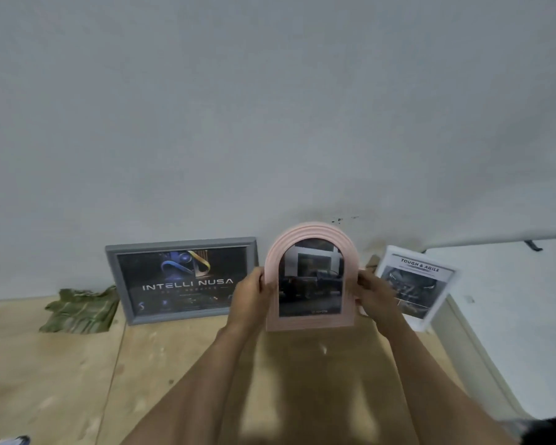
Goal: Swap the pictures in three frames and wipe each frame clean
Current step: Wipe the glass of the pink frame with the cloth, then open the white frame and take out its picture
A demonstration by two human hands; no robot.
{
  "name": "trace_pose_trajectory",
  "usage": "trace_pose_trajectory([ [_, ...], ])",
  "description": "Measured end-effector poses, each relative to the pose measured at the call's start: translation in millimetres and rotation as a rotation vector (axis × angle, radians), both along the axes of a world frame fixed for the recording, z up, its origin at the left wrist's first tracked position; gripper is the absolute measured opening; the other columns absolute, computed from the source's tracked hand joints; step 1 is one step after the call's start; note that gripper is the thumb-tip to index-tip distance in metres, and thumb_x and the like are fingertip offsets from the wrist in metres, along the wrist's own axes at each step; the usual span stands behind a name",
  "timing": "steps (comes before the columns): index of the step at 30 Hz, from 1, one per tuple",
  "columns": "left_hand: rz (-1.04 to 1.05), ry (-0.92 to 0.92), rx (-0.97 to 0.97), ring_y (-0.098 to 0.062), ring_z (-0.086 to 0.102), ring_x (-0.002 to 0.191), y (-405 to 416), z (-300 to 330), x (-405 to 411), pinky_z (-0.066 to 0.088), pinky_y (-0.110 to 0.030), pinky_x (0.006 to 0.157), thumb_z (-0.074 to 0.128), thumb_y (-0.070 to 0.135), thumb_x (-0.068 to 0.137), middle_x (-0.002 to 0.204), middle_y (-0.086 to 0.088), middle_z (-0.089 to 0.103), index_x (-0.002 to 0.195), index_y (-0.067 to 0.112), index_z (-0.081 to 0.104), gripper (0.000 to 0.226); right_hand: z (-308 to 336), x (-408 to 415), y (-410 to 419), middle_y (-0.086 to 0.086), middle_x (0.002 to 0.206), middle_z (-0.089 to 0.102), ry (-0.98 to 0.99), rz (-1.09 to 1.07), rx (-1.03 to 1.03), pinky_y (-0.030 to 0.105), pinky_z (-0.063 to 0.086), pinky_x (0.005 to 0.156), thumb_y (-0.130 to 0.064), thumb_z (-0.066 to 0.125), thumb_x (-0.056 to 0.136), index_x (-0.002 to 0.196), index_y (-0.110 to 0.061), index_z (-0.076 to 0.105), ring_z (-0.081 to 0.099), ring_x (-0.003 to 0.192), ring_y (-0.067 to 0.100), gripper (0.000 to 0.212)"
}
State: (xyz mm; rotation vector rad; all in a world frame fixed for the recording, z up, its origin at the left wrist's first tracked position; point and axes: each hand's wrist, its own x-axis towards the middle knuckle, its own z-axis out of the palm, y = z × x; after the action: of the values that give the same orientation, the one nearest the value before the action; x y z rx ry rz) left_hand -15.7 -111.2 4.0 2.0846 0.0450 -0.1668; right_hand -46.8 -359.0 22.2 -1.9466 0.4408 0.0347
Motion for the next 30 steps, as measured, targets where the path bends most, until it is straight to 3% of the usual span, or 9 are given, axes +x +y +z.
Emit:
trace_pose_trajectory([
  [3, 0.043, 0.076, -0.003, -0.024, 0.066, 0.088, -19, -24, 7, 0.056, -0.046, 0.079, 0.058, 0.016, 0.098, 0.097, -0.005, 0.071, 0.110, 0.014, 0.063, 0.013, -26, 14, -15, 0.003, 0.100, 0.072, 0.011, 0.064, -0.057, 0.040, 0.055, 0.084, -0.009, 0.057, 0.094, 0.108, -0.013, 0.068, 0.067, 0.093, 0.021, 0.019],
  [8, 0.066, 0.039, 0.049, -0.027, 0.064, 0.089, -42, -41, 19, 0.054, -0.043, 0.079, 0.056, 0.012, 0.097, 0.098, -0.008, 0.068, 0.106, 0.011, 0.059, 0.009, -55, 31, -32, 0.004, 0.091, 0.070, 0.024, 0.023, -0.054, 0.045, 0.055, 0.084, -0.013, 0.057, 0.095, 0.096, -0.021, 0.067, 0.066, 0.089, 0.024, 0.013],
  [11, 0.078, 0.016, 0.069, -0.022, 0.063, 0.086, -50, -42, 29, 0.052, -0.031, 0.072, 0.054, 0.011, 0.098, 0.098, -0.006, 0.068, 0.108, 0.012, 0.059, 0.011, -58, 36, -31, 0.003, 0.090, 0.072, 0.082, -0.071, 0.163, 0.049, 0.053, 0.086, -0.027, 0.057, 0.090, 0.092, -0.026, 0.070, 0.068, 0.091, 0.026, 0.013],
  [14, 0.079, 0.023, 0.087, -0.014, 0.062, 0.082, -56, -45, 36, 0.046, -0.015, 0.064, 0.052, 0.011, 0.100, 0.100, -0.004, 0.067, 0.112, 0.012, 0.058, 0.013, -49, 42, -27, 0.003, 0.084, 0.070, 0.029, -0.085, 0.136, 0.031, 0.050, 0.075, -0.018, 0.055, 0.093, 0.087, -0.022, 0.068, 0.066, 0.083, 0.018, 0.014],
  [16, 0.081, 0.025, 0.103, -0.018, 0.063, 0.087, -58, -46, 40, 0.053, -0.026, 0.073, 0.052, 0.013, 0.100, 0.101, -0.003, 0.067, 0.113, 0.012, 0.059, 0.014, -51, 48, -29, 0.003, 0.084, 0.070, 0.013, -0.071, 0.034, 0.030, 0.049, 0.070, -0.012, 0.053, 0.094, 0.085, -0.020, 0.065, 0.066, 0.080, 0.017, 0.017],
  [18, 0.081, 0.004, 0.128, -0.023, 0.063, 0.091, -59, -47, 44, 0.053, -0.037, 0.079, 0.053, 0.014, 0.099, 0.102, -0.004, 0.068, 0.113, 0.012, 0.059, 0.015, -61, 56, -33, 0.001, 0.085, 0.070, 0.014, -0.045, -0.038, 0.038, 0.054, 0.078, -0.015, 0.054, 0.093, 0.087, -0.021, 0.064, 0.067, 0.084, 0.021, 0.014],
  [20, 0.085, 0.004, 0.130, -0.024, 0.063, 0.091, -58, -49, 47, 0.053, -0.038, 0.080, 0.054, 0.013, 0.098, 0.103, -0.004, 0.068, 0.113, 0.011, 0.060, 0.016, -71, 61, -35, 0.001, 0.082, 0.071, 0.034, -0.041, -0.068, 0.043, 0.055, 0.080, -0.014, 0.053, 0.093, 0.088, -0.020, 0.067, 0.067, 0.082, 0.020, 0.016],
  [23, 0.080, 0.002, 0.127, -0.023, 0.062, 0.090, -57, -51, 48, 0.050, -0.035, 0.078, 0.054, 0.012, 0.099, 0.102, -0.004, 0.068, 0.113, 0.011, 0.060, 0.016, -73, 65, -34, 0.006, 0.078, 0.069, 0.006, -0.051, -0.138, 0.038, 0.053, 0.074, -0.010, 0.051, 0.094, 0.088, -0.016, 0.067, 0.066, 0.079, 0.021, 0.018],
  [30, 0.094, 0.009, 0.125, -0.024, 0.062, 0.097, -59, -54, 47, 0.051, -0.036, 0.084, 0.055, 0.011, 0.099, 0.107, -0.004, 0.065, 0.118, 0.009, 0.059, 0.020, -84, 65, -35, 0.000, 0.081, 0.070, -0.022, -0.054, -0.198, 0.036, 0.052, 0.070, -0.015, 0.049, 0.095, 0.095, -0.020, 0.068, 0.066, 0.078, 0.018, 0.019],
])
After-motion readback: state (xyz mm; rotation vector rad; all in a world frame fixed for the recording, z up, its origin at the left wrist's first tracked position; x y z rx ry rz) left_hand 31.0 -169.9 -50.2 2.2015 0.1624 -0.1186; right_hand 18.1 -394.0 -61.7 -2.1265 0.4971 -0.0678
